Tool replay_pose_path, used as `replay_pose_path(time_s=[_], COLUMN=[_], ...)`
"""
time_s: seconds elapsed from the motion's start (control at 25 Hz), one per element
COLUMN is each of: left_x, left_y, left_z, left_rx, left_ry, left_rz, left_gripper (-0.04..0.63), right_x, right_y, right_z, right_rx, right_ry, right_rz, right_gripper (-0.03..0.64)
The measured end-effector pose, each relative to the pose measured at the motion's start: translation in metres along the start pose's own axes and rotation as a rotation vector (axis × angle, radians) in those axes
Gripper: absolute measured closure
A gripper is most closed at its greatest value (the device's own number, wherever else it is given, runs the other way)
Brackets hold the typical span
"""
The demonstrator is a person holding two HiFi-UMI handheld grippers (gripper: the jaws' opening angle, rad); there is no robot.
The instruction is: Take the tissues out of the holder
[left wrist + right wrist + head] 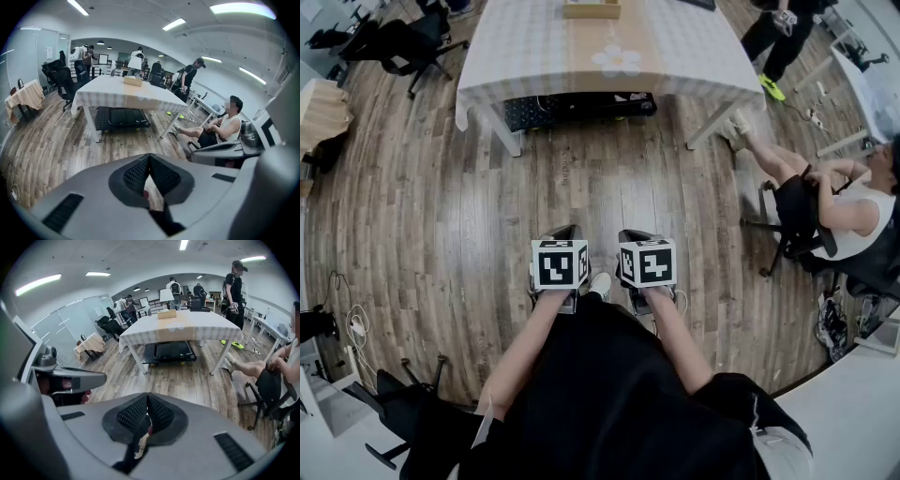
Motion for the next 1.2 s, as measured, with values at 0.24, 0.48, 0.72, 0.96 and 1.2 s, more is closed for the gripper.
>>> replay_pose_path(time_s=[0.24, 0.48, 0.72, 0.96, 1.2], left_x=[-0.005, -0.015, -0.019, -0.010, 0.000], left_y=[-0.002, -0.002, -0.008, 0.007, 0.014], left_z=[-0.010, -0.027, -0.035, -0.012, 0.008], left_rx=[-0.001, -0.044, -0.087, -0.035, 0.030], left_ry=[0.008, 0.025, 0.061, 0.044, 0.036], left_rz=[-0.005, 0.018, 0.013, 0.000, -0.021], left_gripper=[0.595, 0.595, 0.595, 0.595, 0.595], right_x=[0.007, 0.007, 0.006, -0.007, -0.010], right_y=[0.001, 0.019, 0.027, 0.025, 0.013], right_z=[-0.015, -0.034, -0.048, -0.023, -0.001], right_rx=[-0.022, -0.086, -0.129, -0.080, -0.037], right_ry=[0.031, 0.051, 0.109, 0.139, 0.139], right_rz=[-0.005, 0.005, 0.032, 0.084, 0.093], right_gripper=[0.603, 0.603, 0.603, 0.603, 0.601])
Point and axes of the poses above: the fingertips, and each gripper's own axes: x forward along the fingers, z to its right, y out of its top, the point moved 2 cm from there along -x, backward along the fingers, and after that the axes turned 15 degrees about -z, right-handed, at the moved point
